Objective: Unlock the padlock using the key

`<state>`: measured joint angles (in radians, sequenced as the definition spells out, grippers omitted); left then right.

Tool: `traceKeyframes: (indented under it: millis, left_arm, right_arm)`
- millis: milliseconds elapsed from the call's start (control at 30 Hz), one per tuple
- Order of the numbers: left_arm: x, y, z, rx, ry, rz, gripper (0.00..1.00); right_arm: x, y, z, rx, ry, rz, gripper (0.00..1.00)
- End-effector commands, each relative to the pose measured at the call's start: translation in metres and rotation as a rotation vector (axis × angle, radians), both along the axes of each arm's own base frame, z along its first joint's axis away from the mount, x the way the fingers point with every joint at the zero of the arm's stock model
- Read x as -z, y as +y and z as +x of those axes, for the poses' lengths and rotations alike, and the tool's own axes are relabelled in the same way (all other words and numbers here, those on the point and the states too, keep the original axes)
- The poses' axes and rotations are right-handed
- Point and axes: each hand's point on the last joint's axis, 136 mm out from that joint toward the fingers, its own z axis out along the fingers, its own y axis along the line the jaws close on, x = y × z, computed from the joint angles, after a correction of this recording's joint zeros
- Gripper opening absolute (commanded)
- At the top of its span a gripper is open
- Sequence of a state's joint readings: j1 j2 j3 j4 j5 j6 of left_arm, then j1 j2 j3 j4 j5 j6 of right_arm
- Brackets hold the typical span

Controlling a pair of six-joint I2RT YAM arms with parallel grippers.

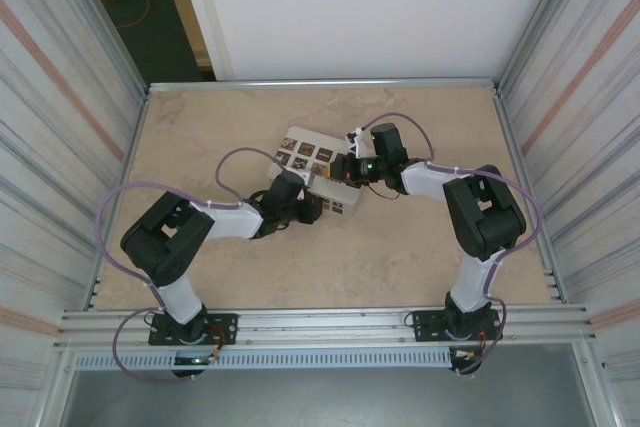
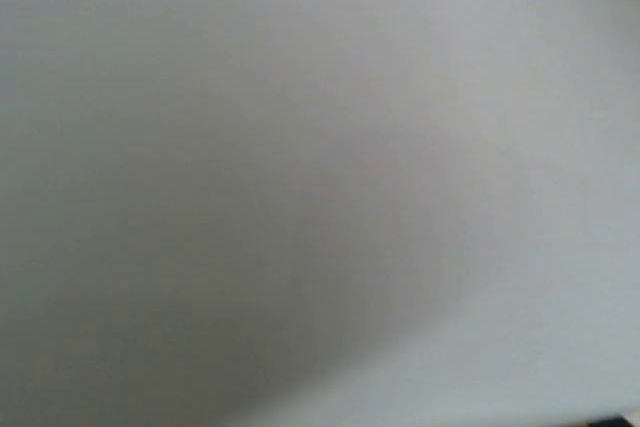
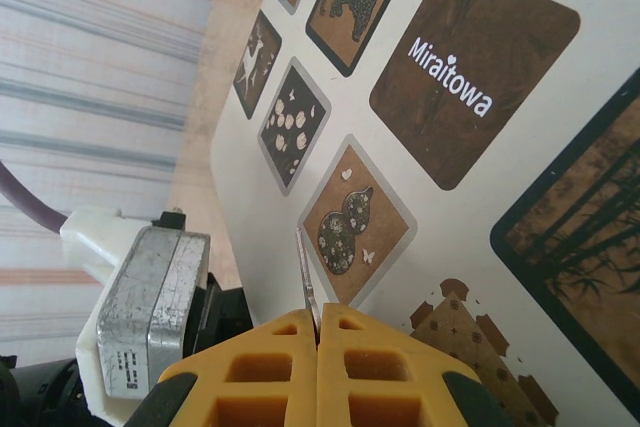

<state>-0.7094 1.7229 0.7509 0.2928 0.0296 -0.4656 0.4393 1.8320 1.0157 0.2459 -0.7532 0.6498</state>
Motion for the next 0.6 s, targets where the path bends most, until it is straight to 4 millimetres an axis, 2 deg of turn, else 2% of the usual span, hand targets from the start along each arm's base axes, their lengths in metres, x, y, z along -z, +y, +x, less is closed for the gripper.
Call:
traceKeyframes:
  millis: [0, 267, 467, 567]
  left_arm:
    - [-0.023, -0.006, 0.020, -0.027, -0.092, -0.011, 0.30]
    - [-0.036, -0.009, 0.011, -0.029, -0.085, -0.023, 0.25]
    - [-0.053, -0.010, -0.001, -0.057, -0.008, -0.069, 0.25]
    - [-0.063, -0.015, -0.009, -0.052, 0.038, -0.118, 0.24]
  right_arm:
    - [0.024, 0.002, -0.021, -0.019, 0.099, -0.072, 0.00]
    - [-0.021, -0.005, -0.021, -0.017, -0.015, -0.055, 0.00]
    - [-0.044, -0.033, -0.036, 0.004, -0.120, -0.096, 0.00]
    - [-0.046, -0.047, -0.049, 0.002, -0.170, -0.146, 0.00]
